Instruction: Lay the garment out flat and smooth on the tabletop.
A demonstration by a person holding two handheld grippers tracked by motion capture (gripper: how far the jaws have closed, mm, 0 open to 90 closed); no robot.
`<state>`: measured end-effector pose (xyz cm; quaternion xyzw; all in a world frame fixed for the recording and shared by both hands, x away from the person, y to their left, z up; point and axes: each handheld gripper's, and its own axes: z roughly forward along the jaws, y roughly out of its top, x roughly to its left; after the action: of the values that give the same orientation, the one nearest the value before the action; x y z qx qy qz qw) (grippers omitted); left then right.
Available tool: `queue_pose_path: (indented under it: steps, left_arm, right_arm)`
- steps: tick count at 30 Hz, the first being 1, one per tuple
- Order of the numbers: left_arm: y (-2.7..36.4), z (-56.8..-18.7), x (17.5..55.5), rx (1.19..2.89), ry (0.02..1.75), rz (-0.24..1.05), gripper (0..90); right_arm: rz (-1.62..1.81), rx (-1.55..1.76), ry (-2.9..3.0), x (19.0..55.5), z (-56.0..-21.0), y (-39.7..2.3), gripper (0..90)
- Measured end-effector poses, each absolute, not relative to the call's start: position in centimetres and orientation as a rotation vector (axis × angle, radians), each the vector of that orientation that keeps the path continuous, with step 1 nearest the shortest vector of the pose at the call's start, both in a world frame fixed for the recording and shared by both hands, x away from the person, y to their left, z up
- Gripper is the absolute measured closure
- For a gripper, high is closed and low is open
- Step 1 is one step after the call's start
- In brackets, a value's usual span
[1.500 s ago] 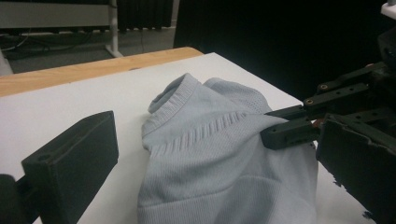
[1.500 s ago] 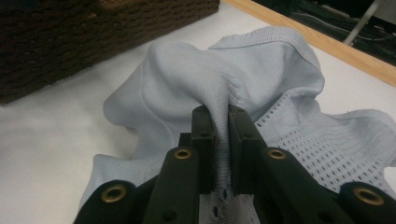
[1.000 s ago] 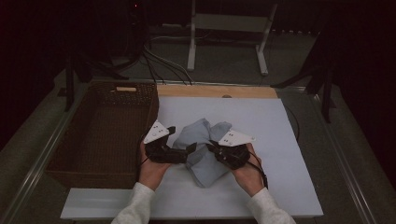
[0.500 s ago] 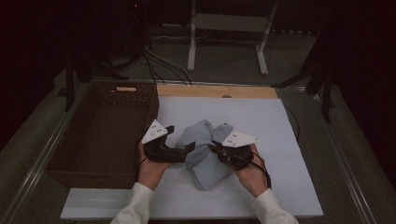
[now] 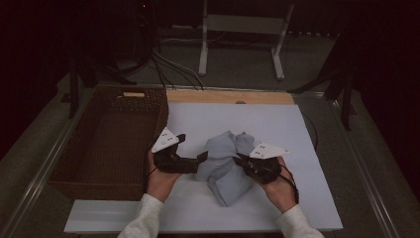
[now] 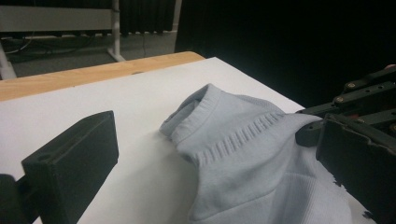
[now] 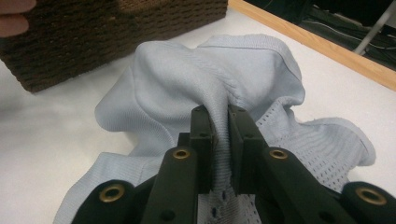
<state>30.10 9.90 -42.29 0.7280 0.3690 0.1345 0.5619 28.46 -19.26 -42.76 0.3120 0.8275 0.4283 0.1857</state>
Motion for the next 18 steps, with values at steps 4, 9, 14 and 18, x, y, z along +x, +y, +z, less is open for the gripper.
queue_pose_path:
  steps: [4,9,14,18]
  left_arm:
    - [9.9,-42.3,30.1,1.714,0.870,0.317,0.1]
    - [9.9,-42.3,30.1,1.714,0.870,0.317,0.1]
    - [9.9,-42.3,30.1,1.714,0.869,0.317,0.1]
    - [9.9,-42.3,30.1,1.716,0.870,0.317,0.1]
  right_arm:
    - [1.200,0.900,2.332,28.3,-43.0,-20.2,81.8]
    - [1.187,0.909,2.330,28.0,-43.4,-21.1,81.5]
    - [1.185,0.928,2.315,27.8,-43.8,-22.2,81.3]
    - [1.170,0.942,2.312,27.7,-44.1,-22.9,80.9]
